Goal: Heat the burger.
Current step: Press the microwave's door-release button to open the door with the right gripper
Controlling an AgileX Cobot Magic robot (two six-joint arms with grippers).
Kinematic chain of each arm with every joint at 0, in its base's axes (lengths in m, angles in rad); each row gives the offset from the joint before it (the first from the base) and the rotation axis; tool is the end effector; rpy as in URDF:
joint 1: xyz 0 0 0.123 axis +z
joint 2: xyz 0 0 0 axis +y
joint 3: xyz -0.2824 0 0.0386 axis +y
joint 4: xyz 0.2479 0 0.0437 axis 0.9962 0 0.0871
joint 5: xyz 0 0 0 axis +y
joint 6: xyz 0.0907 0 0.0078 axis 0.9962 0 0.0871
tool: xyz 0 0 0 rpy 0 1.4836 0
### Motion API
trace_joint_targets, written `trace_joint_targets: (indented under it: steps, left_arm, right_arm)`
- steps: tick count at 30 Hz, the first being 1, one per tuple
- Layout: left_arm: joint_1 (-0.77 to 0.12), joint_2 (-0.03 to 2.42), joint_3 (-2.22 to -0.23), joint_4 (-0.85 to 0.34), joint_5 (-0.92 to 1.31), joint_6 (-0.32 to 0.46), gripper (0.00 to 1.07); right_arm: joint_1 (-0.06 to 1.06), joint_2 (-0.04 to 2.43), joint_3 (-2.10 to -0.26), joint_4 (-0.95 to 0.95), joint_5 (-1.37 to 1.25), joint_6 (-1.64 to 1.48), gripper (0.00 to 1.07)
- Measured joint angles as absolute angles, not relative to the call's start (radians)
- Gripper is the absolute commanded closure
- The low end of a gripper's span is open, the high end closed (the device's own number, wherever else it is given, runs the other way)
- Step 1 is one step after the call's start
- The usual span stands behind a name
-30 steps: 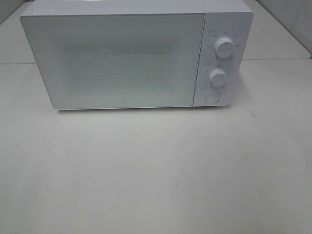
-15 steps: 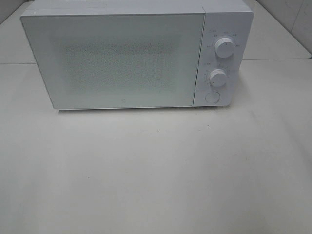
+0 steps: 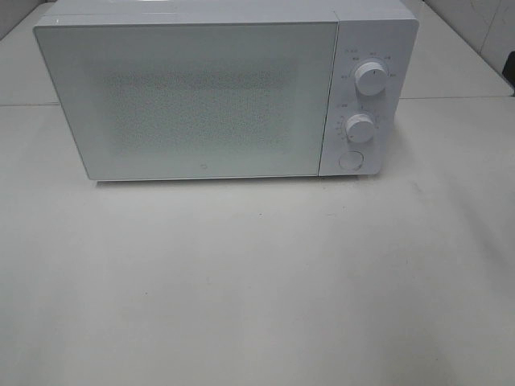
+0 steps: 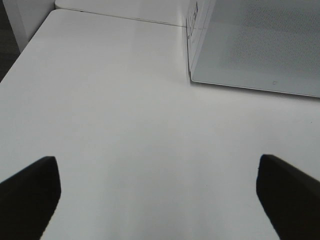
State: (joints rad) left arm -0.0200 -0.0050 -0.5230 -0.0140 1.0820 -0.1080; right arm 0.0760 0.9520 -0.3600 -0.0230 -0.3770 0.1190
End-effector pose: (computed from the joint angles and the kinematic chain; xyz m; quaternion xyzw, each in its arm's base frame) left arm -0.0093 -0.0009 0.2818 -0.0370 0.8507 -0.0405 0.5229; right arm 0.1874 0.0150 0.2616 0.0053 0.7508 0.0604 0.6577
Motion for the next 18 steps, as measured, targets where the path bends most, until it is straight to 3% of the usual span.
trace_joint_targets:
  steps: [12,18]
  left_arm:
    - [-0.02,-0.005,-0.523,-0.014,1.082,-0.108,0.06]
    - [-0.02,-0.005,-0.523,-0.014,1.082,-0.108,0.06]
  right_arm:
    - [0.084,1.302,-0.36,-0.025,-0.68,0.271,0.35]
    - [0.173,1.44,-0.361,0.0,-0.784,0.302,0.36]
